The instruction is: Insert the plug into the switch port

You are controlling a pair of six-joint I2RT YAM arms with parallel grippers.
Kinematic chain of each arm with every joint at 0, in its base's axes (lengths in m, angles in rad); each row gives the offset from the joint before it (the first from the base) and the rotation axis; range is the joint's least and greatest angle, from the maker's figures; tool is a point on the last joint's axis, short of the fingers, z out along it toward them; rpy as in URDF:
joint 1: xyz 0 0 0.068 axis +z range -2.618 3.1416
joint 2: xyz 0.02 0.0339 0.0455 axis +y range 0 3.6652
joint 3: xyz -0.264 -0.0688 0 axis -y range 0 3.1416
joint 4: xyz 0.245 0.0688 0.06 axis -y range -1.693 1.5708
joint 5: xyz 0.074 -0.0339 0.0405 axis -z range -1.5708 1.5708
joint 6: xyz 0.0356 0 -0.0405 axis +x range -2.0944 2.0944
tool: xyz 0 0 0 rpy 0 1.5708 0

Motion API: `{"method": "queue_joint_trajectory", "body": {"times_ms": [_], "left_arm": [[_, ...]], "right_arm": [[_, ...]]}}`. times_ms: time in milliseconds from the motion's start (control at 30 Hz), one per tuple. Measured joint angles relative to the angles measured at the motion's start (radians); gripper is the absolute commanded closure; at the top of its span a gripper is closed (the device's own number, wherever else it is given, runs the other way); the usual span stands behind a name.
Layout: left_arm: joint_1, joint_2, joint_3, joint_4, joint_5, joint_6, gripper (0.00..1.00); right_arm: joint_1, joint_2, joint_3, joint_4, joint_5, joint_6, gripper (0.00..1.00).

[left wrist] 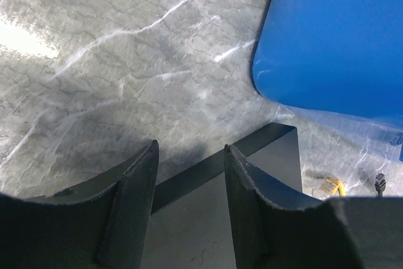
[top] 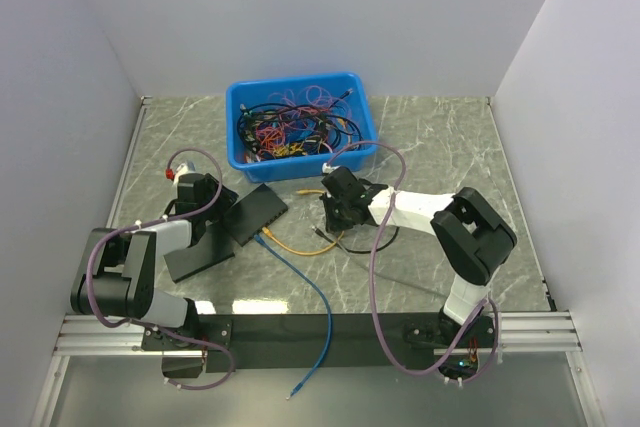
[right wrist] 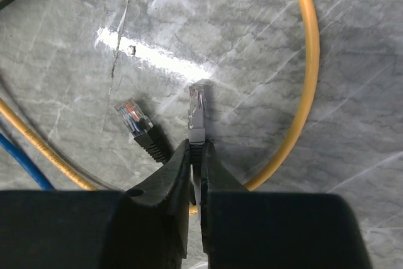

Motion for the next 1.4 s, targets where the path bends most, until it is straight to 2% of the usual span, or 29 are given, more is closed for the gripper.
{"method": "queue_joint_trajectory", "body": {"times_ms": [233, 467, 667, 800, 1033, 1400], "left_arm": [[-0.002, -0.069, -0.031, -0.011, 0.021, 0.000, 0.48], [-0.019, -0.312, -0.050, -0.072, 0.067, -0.002, 0.47], [-0.115, -0.564, -0.050, -0.127, 0.092, -0.008, 0.44], [-0.201, -0.651, -0.029, -0.173, 0.095, -0.018, 0.45], [-0.303, -0.661, -0.008, -0.195, 0.105, -0.031, 0.49], [-0.461, -0.593, -0.003, -0.171, 0.111, -0.030, 0.48]], "right_arm": [[0.004, -0.022, -0.003, 0.000, 0.033, -0.003, 1.00], [0.056, -0.248, -0.084, 0.082, 0.033, -0.044, 1.00], [0.200, -0.442, -0.174, 0.219, 0.011, -0.097, 1.00], [0.226, -0.498, -0.199, 0.274, -0.002, -0.124, 1.00], [0.238, -0.529, -0.206, 0.307, -0.003, -0.154, 1.00], [0.249, -0.529, -0.206, 0.313, 0.000, -0.162, 1.00]]}}
